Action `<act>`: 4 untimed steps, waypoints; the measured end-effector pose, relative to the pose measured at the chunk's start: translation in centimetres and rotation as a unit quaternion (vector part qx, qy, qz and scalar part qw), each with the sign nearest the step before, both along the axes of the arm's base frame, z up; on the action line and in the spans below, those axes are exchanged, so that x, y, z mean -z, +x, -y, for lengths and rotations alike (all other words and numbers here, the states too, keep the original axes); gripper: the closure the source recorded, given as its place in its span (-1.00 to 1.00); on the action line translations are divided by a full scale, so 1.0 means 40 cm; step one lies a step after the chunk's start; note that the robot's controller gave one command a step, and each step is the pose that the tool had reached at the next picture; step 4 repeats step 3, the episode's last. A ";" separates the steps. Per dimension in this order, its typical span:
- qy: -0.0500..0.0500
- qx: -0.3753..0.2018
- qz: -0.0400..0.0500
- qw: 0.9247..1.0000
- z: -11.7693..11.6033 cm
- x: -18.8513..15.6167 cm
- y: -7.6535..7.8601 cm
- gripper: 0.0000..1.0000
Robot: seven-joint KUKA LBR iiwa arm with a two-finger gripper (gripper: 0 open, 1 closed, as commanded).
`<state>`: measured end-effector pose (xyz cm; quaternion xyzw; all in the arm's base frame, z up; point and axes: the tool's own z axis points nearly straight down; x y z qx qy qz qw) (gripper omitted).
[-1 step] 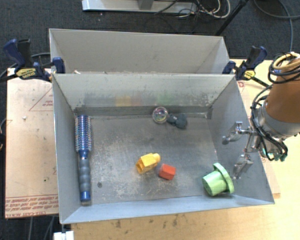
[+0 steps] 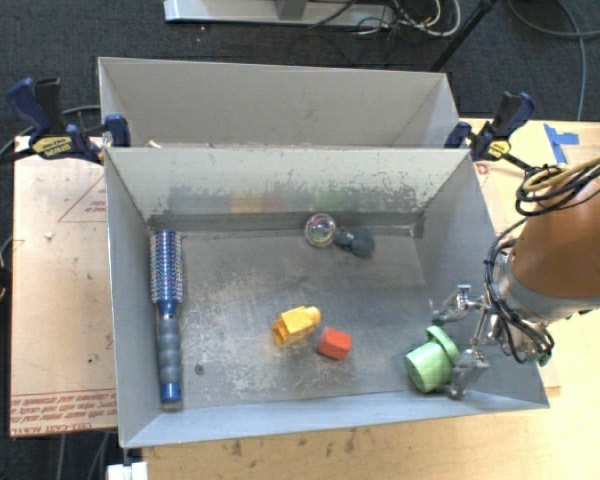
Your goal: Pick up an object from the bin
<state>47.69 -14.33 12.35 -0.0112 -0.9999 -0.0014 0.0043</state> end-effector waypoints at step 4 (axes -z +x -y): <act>-0.002 -0.019 0.010 1.000 -0.119 -0.562 0.068 1.00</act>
Offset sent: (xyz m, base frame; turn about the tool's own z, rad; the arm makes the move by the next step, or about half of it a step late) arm 0.0000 0.0000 0.0000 0.0000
